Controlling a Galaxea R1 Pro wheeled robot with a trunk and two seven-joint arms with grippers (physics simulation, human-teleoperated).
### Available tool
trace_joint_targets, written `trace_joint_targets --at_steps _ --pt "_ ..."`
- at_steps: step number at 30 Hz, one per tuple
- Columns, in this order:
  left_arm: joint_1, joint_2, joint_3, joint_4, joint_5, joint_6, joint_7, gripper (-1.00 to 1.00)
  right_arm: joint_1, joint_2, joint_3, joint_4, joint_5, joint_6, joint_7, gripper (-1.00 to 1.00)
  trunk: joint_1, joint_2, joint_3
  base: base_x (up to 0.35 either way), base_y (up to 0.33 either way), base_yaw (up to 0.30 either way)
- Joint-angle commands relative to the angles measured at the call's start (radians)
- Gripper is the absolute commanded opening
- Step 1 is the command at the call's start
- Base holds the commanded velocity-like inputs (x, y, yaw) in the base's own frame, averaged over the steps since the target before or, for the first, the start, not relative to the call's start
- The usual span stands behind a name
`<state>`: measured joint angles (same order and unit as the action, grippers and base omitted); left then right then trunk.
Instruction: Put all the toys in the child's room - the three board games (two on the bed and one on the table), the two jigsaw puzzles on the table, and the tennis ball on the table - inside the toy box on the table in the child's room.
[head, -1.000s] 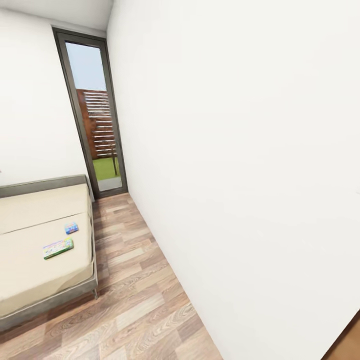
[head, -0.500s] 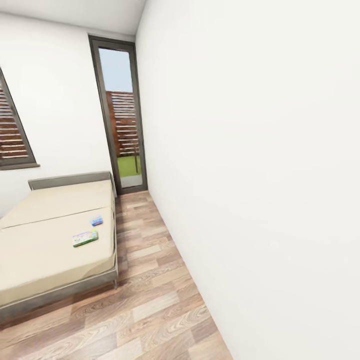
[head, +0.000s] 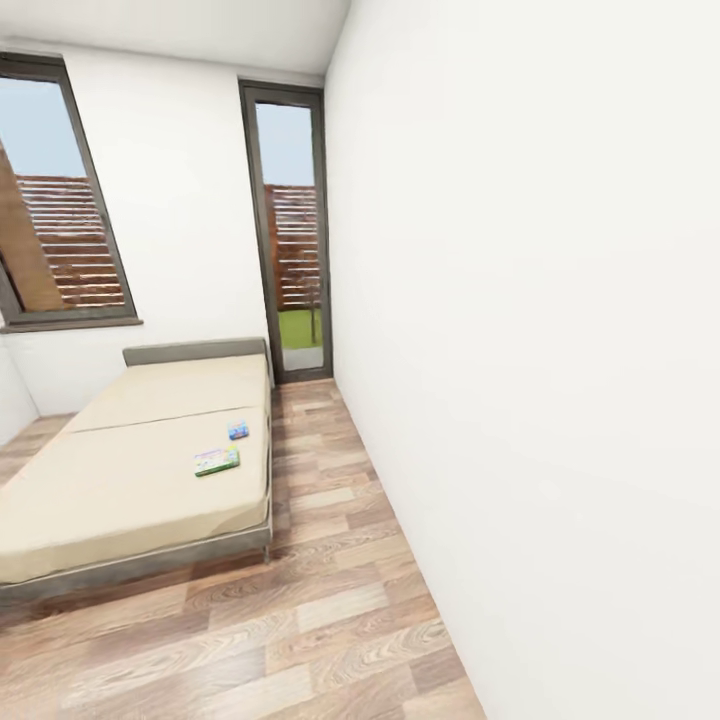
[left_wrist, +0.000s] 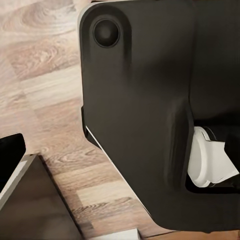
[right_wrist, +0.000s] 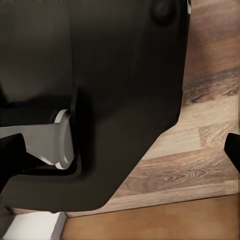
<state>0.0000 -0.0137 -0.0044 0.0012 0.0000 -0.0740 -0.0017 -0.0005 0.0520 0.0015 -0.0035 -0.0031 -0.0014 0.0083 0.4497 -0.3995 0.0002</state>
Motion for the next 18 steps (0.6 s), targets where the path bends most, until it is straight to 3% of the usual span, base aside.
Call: trace_joint_targets --at_steps 1,18 --pt "0.0 0.0 0.0 0.0 0.0 -0.003 0.0 1.0 0.0 0.0 0.0 0.0 -0.001 0.0 0.001 1.0 0.0 0.0 0.0 0.0 0.0 0.279" --pt "0.0 0.0 0.0 0.0 0.0 -0.008 0.0 1.0 0.0 0.0 0.0 0.0 -0.008 0.0 0.001 1.0 0.0 0.0 0.0 0.0 0.0 0.279"
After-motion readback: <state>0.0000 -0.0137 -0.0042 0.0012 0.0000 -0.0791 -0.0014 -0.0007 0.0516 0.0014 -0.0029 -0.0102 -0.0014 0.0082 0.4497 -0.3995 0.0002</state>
